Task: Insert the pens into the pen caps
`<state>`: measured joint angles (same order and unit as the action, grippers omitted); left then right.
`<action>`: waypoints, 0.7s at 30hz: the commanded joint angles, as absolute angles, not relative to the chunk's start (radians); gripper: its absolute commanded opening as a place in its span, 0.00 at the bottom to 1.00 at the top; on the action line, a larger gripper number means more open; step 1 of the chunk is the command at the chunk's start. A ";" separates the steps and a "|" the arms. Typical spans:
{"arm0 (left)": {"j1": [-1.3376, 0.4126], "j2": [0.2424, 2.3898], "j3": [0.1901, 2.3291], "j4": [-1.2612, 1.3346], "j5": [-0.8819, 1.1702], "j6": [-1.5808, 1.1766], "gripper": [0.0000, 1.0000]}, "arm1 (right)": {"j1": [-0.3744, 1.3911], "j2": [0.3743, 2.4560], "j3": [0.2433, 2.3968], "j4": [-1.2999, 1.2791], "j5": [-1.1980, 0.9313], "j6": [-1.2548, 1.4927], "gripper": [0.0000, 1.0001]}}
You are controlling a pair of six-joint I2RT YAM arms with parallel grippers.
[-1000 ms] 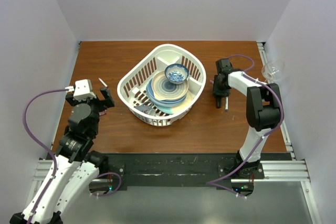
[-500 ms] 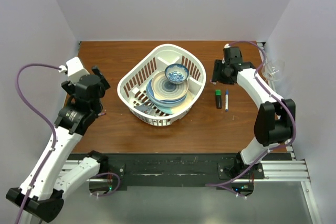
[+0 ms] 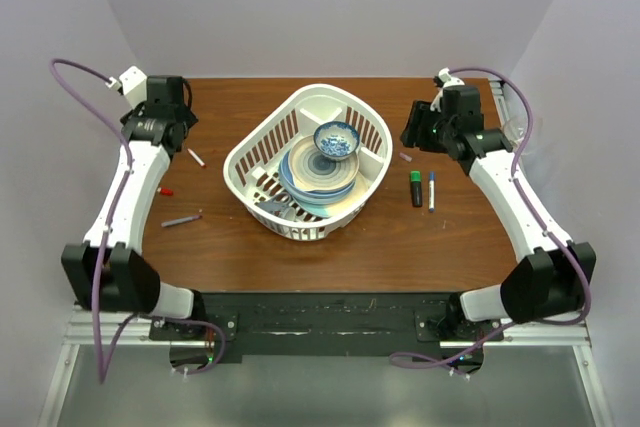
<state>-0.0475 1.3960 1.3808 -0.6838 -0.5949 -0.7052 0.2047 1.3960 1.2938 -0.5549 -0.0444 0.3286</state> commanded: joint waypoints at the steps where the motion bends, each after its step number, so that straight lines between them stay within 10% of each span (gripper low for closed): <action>1: 0.030 1.552 1.521 -0.722 -0.389 -0.752 0.70 | 0.232 1.342 1.276 -0.512 -0.046 0.338 0.58; 21: 0.063 2.129 1.848 -0.893 -0.465 -0.804 0.55 | 0.255 1.354 1.291 -0.466 -0.115 0.338 0.54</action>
